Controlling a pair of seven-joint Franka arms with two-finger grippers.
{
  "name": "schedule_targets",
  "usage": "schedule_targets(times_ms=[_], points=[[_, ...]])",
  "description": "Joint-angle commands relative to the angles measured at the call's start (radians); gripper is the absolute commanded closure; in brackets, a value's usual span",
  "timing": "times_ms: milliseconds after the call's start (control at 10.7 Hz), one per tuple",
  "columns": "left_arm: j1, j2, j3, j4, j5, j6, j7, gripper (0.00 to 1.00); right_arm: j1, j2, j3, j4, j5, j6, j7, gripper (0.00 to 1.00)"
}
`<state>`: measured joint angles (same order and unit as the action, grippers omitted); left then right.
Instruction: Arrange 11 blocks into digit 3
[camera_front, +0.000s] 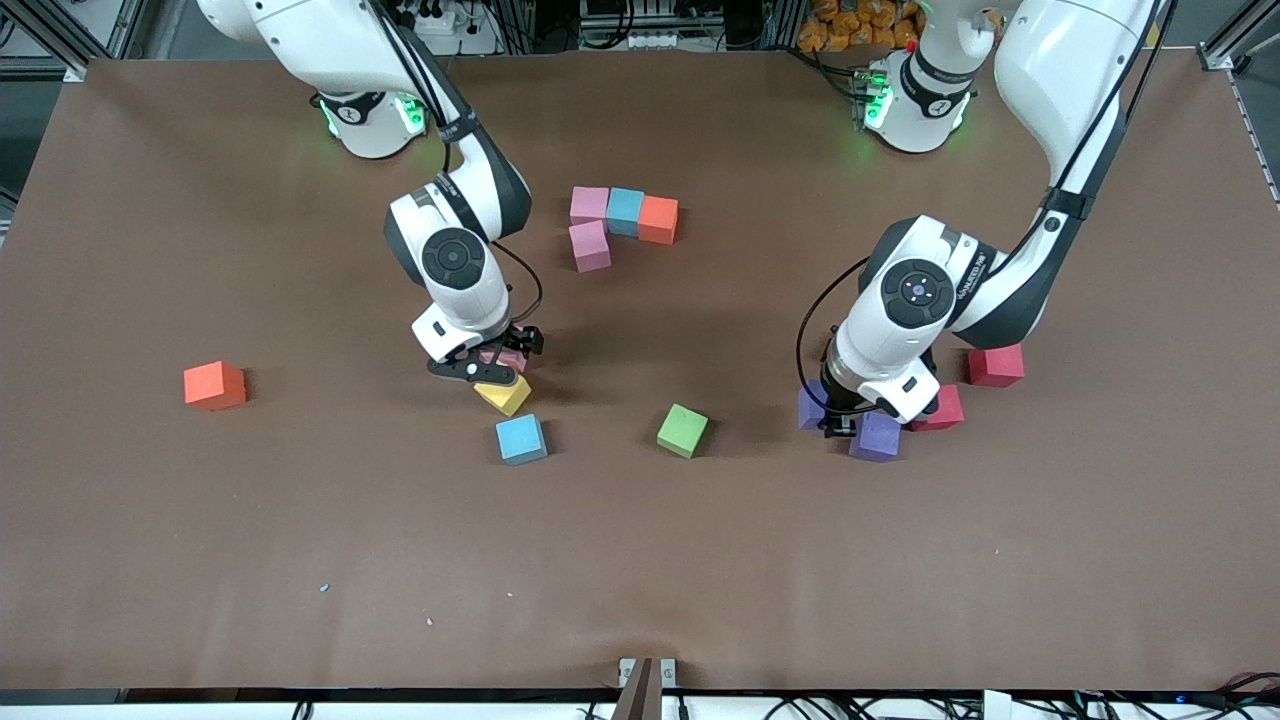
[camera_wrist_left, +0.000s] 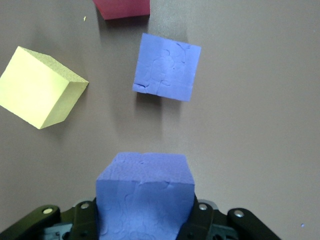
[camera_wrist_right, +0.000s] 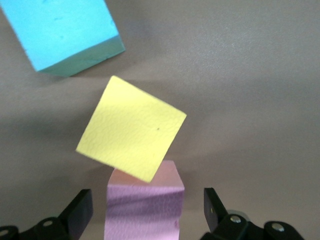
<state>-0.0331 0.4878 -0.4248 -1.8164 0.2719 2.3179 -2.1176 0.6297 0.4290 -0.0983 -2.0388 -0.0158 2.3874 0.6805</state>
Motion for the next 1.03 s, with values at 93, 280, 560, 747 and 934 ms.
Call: schedule_targets(times_ms=[93, 280, 560, 747, 934], points=[[0.002, 0.0, -0.005, 0.015, -0.065, -0.023, 0.015, 1.0, -0.013, 0.024, 0.011, -0.011, 0.0, 0.041, 0.007, 0.11], [0.002, -0.005, -0.009, 0.034, -0.085, -0.026, 0.013, 1.0, -0.013, 0.031, 0.011, -0.011, 0.0, 0.041, 0.002, 0.32], [0.009, -0.006, -0.009, 0.065, -0.103, -0.063, 0.019, 1.0, -0.007, 0.043, 0.012, -0.017, 0.0, 0.041, 0.004, 0.44], [0.01, -0.006, -0.008, 0.065, -0.103, -0.064, 0.022, 1.0, -0.007, 0.045, 0.012, -0.018, 0.0, 0.041, 0.004, 0.45], [0.01, -0.005, -0.006, 0.065, -0.102, -0.064, 0.022, 1.0, -0.004, 0.047, 0.012, -0.026, 0.0, 0.041, 0.005, 0.42]])
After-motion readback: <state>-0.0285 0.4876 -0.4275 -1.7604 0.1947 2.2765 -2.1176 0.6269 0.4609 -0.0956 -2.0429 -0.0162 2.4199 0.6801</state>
